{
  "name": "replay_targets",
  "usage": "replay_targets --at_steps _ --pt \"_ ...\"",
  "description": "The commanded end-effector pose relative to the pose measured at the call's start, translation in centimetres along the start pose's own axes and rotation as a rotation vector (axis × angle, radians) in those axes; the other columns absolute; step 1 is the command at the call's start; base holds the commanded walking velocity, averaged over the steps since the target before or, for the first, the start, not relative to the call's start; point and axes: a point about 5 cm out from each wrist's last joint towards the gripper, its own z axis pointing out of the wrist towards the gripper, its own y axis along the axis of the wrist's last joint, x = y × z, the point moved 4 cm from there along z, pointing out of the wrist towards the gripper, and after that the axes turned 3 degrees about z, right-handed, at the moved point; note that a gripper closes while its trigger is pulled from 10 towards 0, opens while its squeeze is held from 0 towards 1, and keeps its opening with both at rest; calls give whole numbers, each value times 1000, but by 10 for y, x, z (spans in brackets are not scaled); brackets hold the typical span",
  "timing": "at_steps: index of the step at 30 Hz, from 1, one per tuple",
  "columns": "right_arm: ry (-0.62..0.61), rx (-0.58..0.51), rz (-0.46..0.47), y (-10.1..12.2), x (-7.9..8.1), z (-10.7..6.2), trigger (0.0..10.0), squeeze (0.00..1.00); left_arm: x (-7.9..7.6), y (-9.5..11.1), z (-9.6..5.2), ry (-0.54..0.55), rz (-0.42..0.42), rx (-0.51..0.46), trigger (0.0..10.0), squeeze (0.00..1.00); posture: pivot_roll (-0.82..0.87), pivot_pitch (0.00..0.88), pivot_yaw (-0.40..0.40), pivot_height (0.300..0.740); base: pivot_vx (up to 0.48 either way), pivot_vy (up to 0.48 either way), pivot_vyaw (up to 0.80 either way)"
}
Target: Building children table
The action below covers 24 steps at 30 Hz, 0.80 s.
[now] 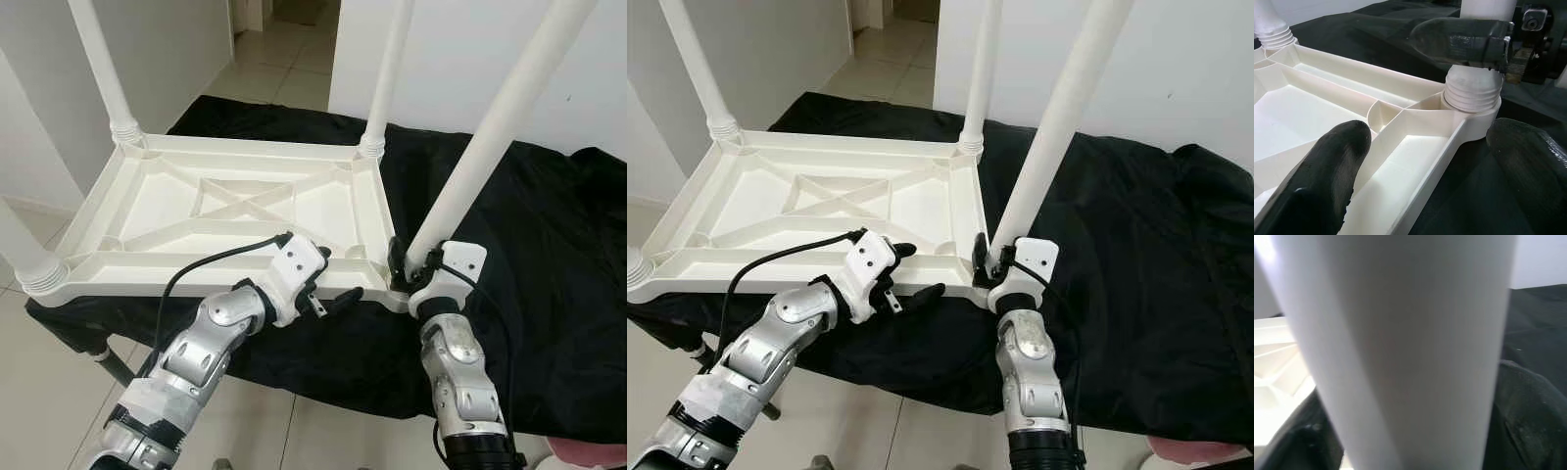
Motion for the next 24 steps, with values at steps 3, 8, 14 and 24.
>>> replay_targets --at_steps 3,8,14,24 --pt "184 -11 -16 3 -4 1 10000 0 3 -3 2 14 -38 40 10000 0 -27 0 -53 740 0 0 0" --pt "413 27 -52 -1 -2 -1 10000 0 -5 -4 5 -23 17 38 10000 0 -33 0 -48 740 0 0 0" --pt "477 46 -93 -2 -5 3 10000 0 -13 -4 6 -40 12 30 10000 0 -34 0 -48 740 0 0 0" --pt "645 153 -86 -9 -13 12 0 0 -27 -1 4 -126 12 26 10000 0 -37 0 -46 740 0 0 0"
